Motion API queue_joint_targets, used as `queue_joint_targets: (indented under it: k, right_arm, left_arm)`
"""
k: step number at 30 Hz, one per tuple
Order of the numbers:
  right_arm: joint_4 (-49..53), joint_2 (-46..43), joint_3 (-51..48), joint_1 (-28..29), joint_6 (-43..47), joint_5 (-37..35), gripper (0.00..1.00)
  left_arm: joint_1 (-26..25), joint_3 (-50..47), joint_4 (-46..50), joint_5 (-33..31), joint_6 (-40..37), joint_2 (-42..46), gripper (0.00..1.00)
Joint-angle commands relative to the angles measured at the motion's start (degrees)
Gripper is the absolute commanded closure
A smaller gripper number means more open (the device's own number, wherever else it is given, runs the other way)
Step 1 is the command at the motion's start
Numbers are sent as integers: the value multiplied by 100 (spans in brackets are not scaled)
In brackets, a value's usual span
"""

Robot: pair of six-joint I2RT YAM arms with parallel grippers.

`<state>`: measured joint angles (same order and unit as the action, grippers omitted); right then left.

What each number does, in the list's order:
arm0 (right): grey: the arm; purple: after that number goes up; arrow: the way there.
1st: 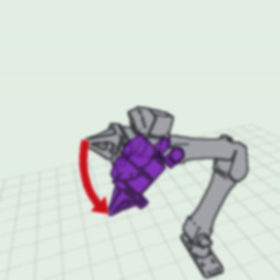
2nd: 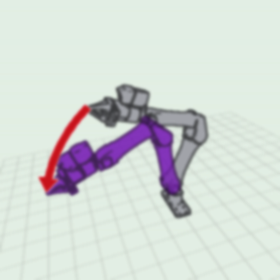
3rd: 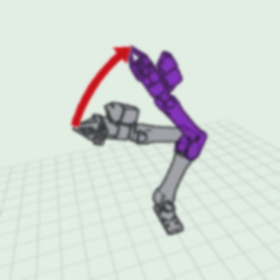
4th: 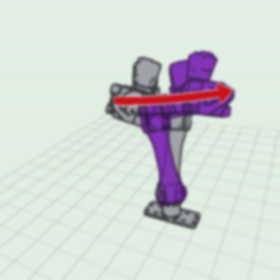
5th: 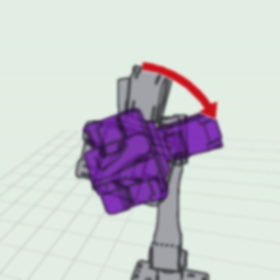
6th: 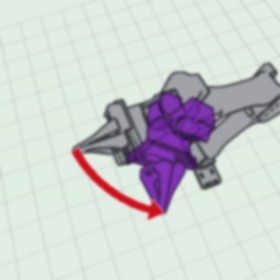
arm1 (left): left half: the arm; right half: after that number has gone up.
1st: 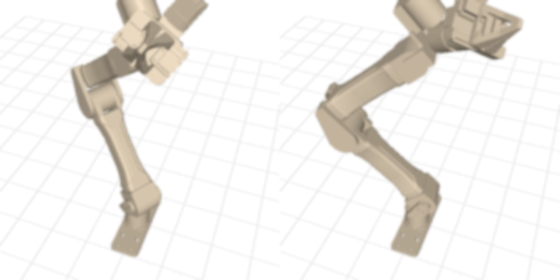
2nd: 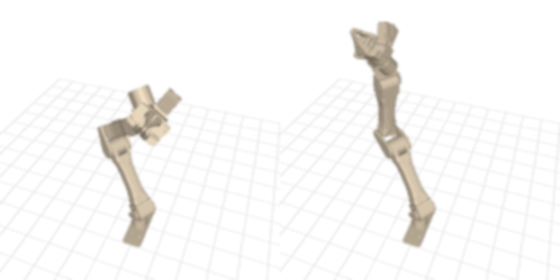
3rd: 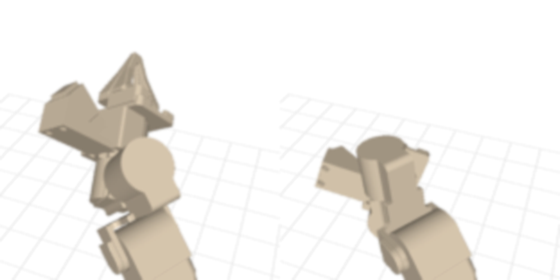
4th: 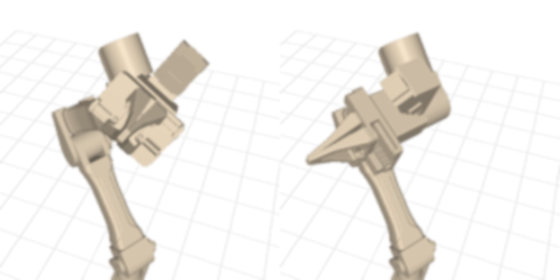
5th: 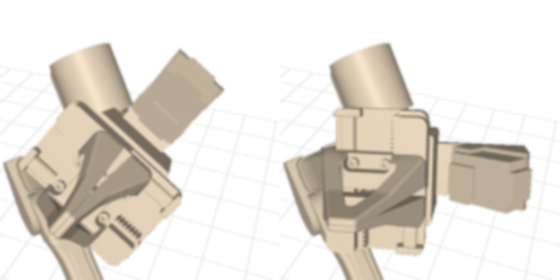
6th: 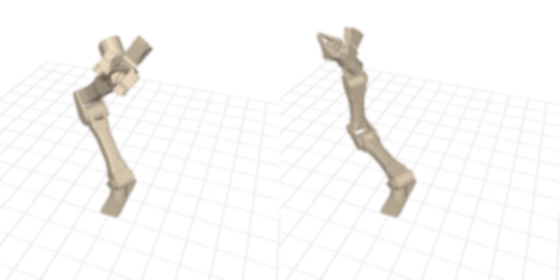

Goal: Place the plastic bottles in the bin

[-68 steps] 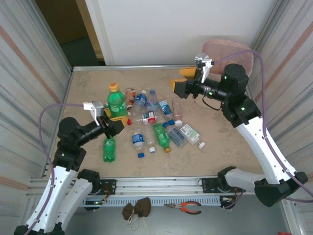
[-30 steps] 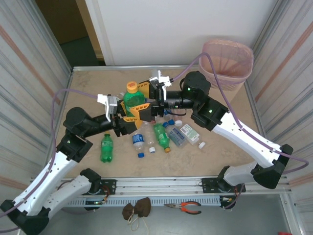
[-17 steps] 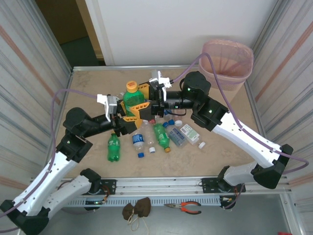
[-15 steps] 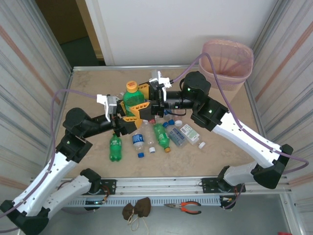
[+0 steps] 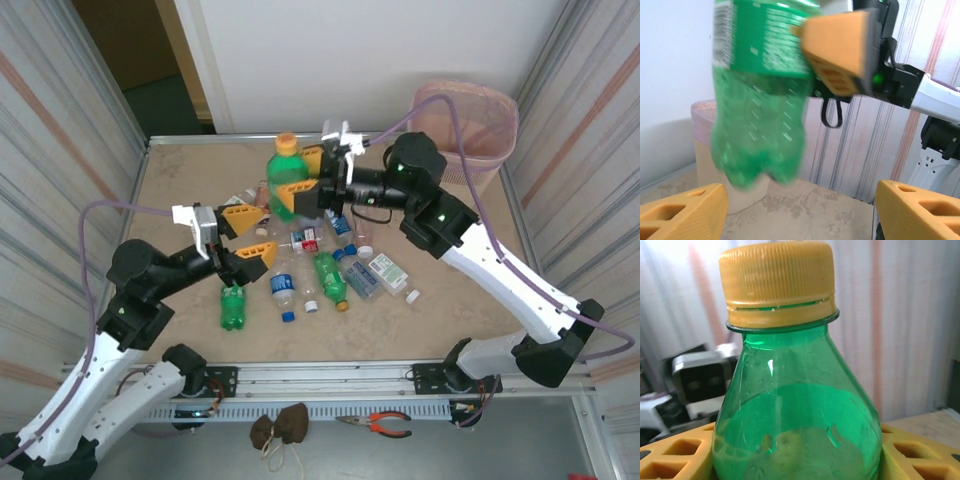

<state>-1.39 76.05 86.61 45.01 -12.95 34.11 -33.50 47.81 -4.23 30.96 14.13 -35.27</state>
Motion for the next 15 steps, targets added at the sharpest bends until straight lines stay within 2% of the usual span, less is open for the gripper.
queue_joint_targets:
  k: [1,15]
  right_arm:
    - [105,-124,220,-467,-409,-381,52]
    - [1812,349,1135,-2805,19,-1612,53]
  left_arm:
    - [-19,-74,255,-262,-130,141,22]
    - [-19,-75,1476,-1328,-261,361,24]
